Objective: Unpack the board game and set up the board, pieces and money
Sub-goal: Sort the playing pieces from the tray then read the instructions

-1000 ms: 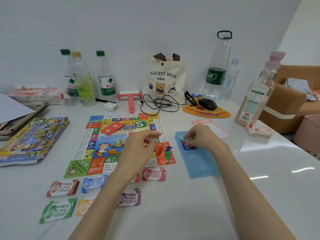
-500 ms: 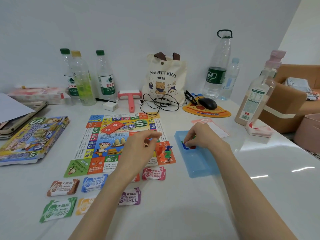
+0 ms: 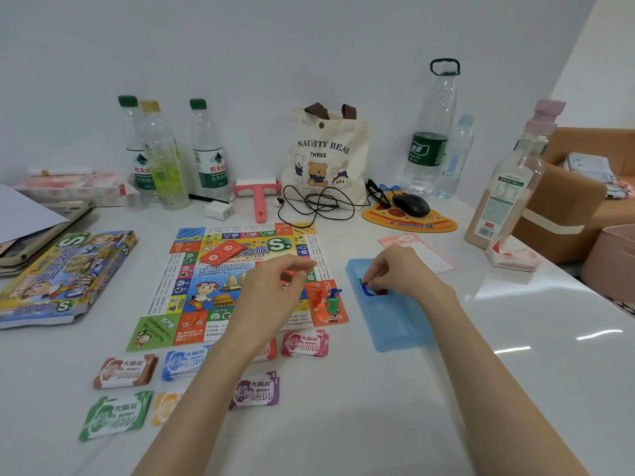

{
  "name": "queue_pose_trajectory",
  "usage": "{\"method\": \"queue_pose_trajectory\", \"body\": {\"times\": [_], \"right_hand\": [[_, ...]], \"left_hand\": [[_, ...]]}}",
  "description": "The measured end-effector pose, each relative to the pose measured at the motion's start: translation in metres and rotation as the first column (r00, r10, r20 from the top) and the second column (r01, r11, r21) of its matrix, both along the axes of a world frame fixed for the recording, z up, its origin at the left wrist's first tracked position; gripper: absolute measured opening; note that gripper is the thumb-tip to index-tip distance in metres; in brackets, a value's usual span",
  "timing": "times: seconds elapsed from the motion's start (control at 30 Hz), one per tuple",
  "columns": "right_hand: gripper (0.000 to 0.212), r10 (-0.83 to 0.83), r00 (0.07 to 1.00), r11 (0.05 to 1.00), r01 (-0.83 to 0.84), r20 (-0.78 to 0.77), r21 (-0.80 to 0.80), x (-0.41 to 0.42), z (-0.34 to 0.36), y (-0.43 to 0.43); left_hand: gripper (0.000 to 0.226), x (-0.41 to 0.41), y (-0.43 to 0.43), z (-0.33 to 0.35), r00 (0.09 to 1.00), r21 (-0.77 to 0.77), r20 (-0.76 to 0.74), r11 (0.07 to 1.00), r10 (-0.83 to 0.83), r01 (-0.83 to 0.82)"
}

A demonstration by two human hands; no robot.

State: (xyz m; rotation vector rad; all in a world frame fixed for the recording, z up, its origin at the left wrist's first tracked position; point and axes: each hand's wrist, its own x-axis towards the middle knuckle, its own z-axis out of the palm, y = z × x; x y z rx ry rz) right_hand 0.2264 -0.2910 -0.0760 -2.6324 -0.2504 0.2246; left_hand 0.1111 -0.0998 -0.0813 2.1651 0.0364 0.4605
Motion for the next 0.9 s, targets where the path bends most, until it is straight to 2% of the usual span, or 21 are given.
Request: {"method": "queue_pose_trajectory", "body": {"times": [0.1,0.5,0.63,0.73,0.9], "right_hand": [[0.008,0.0,1.0,1.0,0.001,0.004,-0.02,-0.001,-0.001,0.0],[0.014,0.139,0.974,0.981,-0.111,0.176,-0.161,-0.008,-0.002,0.001],[0.016,0.153,0.973,0.977,-0.122,0.172,-0.176,-0.007,-0.002,0.001],[0.016,0.126,0.975,0.988,-0.107,0.183,-0.114,-0.005,-0.005,-0.001],[0.012,-0.007,0.982,0.995,-0.012,0.188,0.1,-0.002,-0.012,-0.009]], "left_hand": [[0.024,0.001,0.001,-0.001,1.0,-0.008,-0.005,1.0,0.002,-0.002],[0.024,0.001,0.002,0.0,1.0,0.0,0.0,1.0,0.003,-0.003],[0.024,0.001,0.002,0.0,1.0,0.002,0.0,1.0,0.003,-0.003],[0.024,0.001,0.002,0.0,1.0,0.001,0.0,1.0,0.005,-0.005],[0.024,0.002,0.003,-0.001,1.0,-0.016,0.006,1.0,0.002,-0.001]]}}
